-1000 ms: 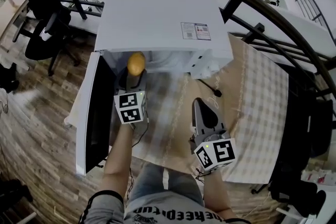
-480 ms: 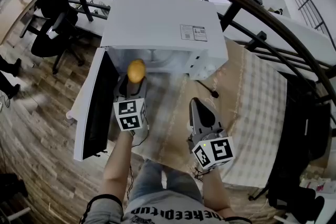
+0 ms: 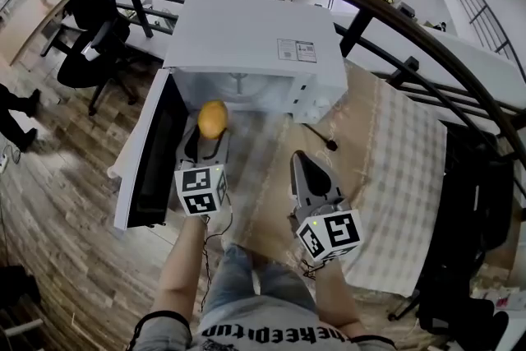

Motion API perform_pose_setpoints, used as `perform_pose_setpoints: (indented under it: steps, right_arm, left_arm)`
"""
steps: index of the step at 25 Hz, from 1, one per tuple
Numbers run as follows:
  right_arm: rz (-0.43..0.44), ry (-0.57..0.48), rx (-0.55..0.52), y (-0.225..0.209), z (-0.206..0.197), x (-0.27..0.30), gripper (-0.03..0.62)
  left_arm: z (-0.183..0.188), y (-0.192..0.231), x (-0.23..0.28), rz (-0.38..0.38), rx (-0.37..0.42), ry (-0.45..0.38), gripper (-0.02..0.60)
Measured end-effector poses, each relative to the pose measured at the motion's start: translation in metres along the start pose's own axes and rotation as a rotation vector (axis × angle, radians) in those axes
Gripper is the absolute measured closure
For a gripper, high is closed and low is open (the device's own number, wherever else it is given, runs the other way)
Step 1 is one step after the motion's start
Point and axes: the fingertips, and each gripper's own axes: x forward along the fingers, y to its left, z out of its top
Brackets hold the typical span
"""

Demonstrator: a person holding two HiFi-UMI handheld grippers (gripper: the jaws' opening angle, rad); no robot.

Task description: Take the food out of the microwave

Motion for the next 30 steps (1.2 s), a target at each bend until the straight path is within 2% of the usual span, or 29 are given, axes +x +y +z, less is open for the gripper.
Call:
perform_pose_setpoints:
  steps: [17, 30]
  right_arm:
    - [0.091, -0.043, -0.013, 0.024, 0.02, -0.035, 0.589]
    - [0.127, -0.075, -0.011, 0.031, 0.029, -0.064, 0.589]
  left_arm:
    - [0.012, -0.024, -0.089, 0.019, -0.006, -0.031, 0.316]
    - [0.021, -0.037, -0.144, 0.053, -0.019, -0.061, 0.316]
